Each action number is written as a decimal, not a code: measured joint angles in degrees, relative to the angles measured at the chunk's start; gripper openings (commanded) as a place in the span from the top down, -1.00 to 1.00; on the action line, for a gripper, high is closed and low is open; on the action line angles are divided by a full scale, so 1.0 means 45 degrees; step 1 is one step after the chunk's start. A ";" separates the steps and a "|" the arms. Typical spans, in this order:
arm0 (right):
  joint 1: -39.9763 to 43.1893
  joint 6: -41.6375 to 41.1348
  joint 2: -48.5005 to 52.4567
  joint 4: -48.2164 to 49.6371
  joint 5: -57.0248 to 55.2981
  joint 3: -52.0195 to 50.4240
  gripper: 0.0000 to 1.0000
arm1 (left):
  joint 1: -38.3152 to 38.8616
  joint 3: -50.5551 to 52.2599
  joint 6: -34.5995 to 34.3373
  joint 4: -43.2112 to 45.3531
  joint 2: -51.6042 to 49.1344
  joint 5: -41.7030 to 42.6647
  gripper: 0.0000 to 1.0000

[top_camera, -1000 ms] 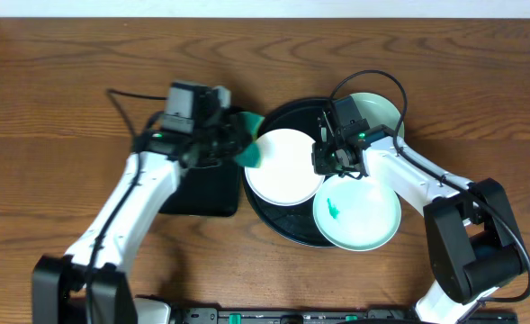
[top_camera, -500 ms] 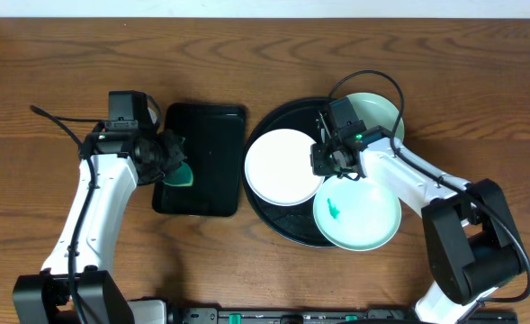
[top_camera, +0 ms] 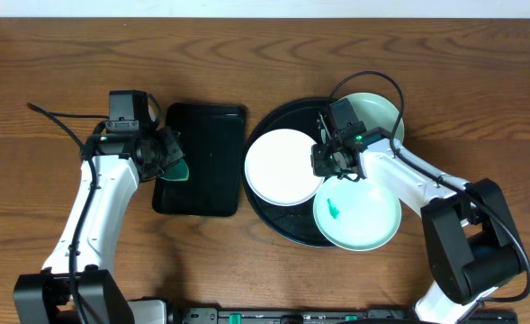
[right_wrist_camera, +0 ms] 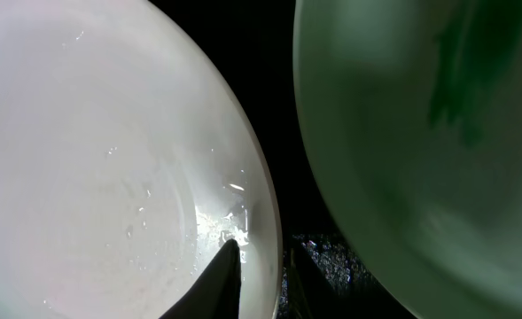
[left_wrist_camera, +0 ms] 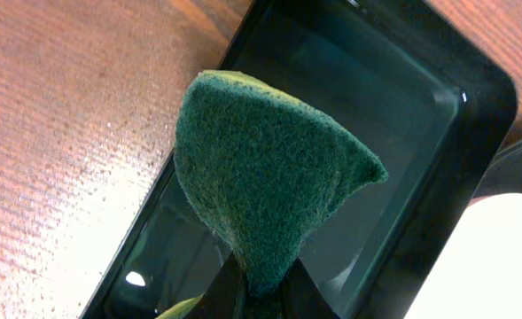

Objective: Clean dirty plates on tray and stack at the side
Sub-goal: 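Move the left gripper with sponge back over the black rectangular tray, then lift the pink-white plate off the round tray with the right gripper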

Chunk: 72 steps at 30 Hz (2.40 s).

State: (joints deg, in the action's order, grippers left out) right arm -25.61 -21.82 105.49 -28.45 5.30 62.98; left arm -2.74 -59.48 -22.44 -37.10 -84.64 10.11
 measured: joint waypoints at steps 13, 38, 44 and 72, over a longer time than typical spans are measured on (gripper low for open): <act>0.0000 -0.0029 0.0000 0.0661 -0.0005 -0.0471 0.78 | 0.0000 0.0015 0.0345 0.0437 -0.0189 0.0000 0.85; 0.0029 -0.0325 -0.0588 0.0151 0.0398 -0.0704 0.98 | 0.0000 0.0146 0.0763 0.0738 -0.0311 0.0000 0.85; 0.0044 -0.0335 -0.2210 -0.0345 0.0549 -0.0704 0.98 | 0.0000 0.0146 0.0763 0.0879 -0.0311 0.0000 0.85; 0.0408 -0.2472 -0.3589 0.0287 -0.0049 -0.0714 0.98 | 0.0000 0.0146 0.0767 0.0884 -0.0311 0.0000 0.85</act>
State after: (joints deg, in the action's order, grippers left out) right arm -23.77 -32.95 89.34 -27.16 5.08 59.77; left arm -2.74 -58.83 -18.98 -33.12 -86.04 10.11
